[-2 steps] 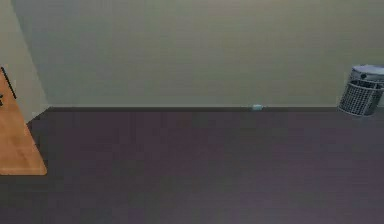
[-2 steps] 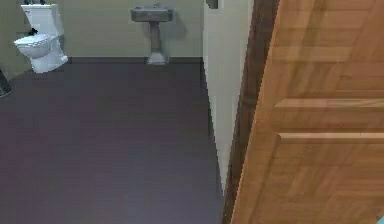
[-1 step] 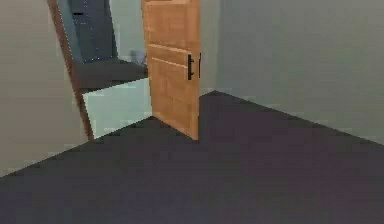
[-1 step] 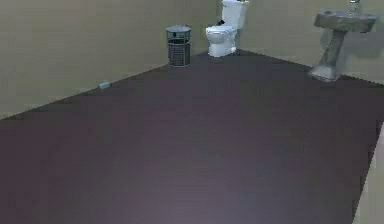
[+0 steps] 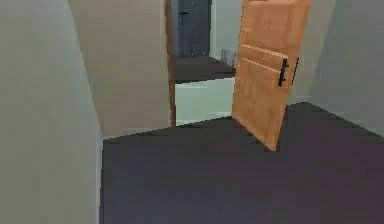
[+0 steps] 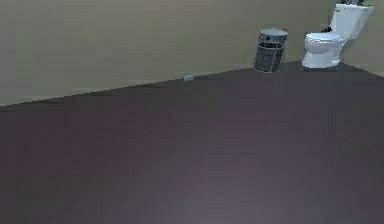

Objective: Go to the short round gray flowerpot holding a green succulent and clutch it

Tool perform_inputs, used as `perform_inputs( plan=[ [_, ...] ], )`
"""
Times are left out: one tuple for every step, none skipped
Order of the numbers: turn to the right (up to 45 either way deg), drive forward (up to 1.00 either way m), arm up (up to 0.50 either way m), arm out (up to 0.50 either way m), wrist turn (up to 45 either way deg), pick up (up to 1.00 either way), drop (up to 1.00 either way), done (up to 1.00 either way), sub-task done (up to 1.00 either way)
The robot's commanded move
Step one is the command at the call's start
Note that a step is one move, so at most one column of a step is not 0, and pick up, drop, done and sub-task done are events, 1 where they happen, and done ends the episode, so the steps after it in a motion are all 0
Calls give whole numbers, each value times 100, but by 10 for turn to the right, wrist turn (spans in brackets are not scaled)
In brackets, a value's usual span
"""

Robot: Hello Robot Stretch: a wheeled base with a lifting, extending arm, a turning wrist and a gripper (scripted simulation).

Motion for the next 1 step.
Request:
perform_inputs(
  plan=[
    [0, 100, 0, 0, 0, 0, 0, 0, 0]
  ],
)
